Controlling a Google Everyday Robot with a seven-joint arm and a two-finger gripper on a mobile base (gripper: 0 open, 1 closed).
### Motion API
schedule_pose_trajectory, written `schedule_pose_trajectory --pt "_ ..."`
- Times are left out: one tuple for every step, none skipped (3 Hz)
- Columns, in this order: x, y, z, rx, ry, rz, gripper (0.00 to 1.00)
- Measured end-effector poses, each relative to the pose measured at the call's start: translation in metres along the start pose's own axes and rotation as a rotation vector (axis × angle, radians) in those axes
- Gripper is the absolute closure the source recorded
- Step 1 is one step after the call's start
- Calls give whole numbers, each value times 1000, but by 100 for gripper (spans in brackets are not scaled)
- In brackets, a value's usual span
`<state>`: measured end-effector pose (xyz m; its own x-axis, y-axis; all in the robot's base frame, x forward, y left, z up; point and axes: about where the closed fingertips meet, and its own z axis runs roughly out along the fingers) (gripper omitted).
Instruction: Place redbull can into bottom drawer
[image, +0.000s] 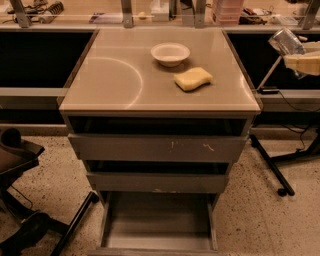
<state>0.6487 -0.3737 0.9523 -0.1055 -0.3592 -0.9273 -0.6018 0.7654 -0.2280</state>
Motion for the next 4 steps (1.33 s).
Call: schedule_pose_trajectory --pt "15 23 -8 -17 9 9 100" --pt "11 71 -45 -15 -40 29 100" --pt "49 123 -91 -26 -16 123 100" --pt "88 142 -112 -17 28 183 100"
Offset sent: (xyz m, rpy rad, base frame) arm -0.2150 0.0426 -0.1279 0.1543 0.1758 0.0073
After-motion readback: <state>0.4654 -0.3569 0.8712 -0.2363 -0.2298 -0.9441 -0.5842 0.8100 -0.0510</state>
